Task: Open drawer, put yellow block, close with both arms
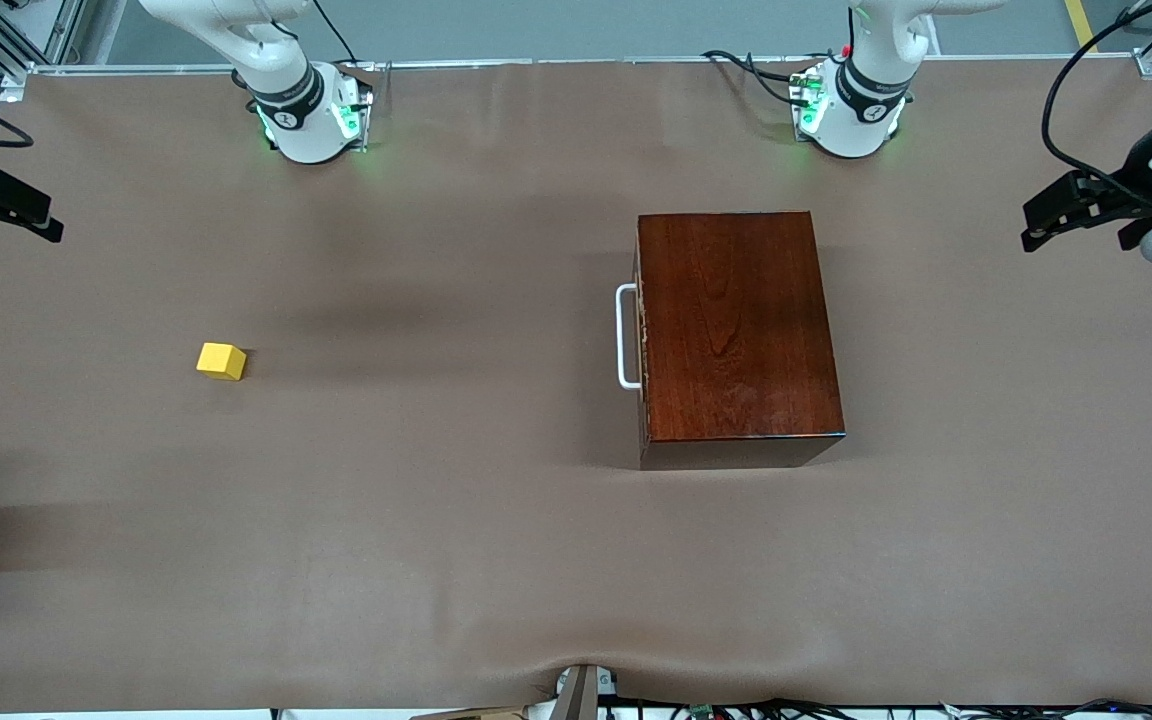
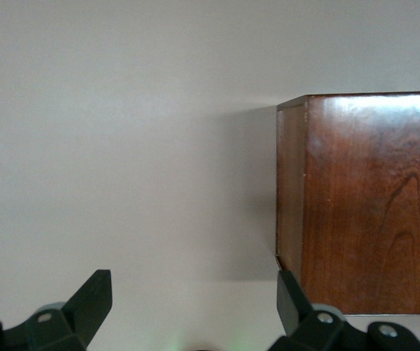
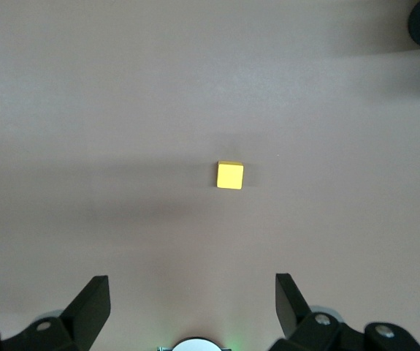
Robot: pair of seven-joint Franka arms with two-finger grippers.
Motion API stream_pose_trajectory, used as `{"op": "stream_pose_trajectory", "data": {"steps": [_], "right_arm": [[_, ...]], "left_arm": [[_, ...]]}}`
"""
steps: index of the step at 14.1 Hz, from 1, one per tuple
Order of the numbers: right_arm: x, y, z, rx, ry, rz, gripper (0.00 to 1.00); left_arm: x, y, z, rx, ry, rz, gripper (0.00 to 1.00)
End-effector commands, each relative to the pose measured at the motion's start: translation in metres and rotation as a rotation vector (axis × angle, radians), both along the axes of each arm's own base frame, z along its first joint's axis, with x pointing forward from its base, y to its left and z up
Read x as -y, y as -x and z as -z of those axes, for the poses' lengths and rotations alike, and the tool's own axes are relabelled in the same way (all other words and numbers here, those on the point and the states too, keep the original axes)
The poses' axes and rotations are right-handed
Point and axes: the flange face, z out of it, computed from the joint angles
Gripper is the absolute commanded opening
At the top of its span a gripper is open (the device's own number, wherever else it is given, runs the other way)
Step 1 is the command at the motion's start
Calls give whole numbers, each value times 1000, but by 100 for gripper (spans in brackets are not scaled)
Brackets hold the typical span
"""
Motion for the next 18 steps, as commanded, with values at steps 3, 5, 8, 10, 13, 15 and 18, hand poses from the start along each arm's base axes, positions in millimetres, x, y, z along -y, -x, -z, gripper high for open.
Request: {"op": "stream_pose_trajectory", "data": {"steps": [3, 5, 8, 10, 13, 15, 18], "right_arm": [[2, 0, -1, 0, 0, 16, 100], [2, 0, -1, 0, 0, 16, 100], [2, 0, -1, 0, 0, 16, 100], [2, 0, -1, -2, -1, 16, 100], [2, 0, -2, 1, 0, 16, 100], [2, -1, -1, 0, 0, 16, 100], [2, -1, -1, 0, 0, 16, 100]], "left_arm": [[84, -1, 8, -19, -3, 118, 100], [132, -5, 16, -19, -1, 98, 100], [201, -8, 41, -39, -9, 92, 100], [247, 2, 61, -43, -16, 92, 100], [324, 15, 104, -26, -17, 18, 100], [382, 23, 137, 6, -31, -46, 100], [432, 28, 190, 55, -69, -50, 100]]}}
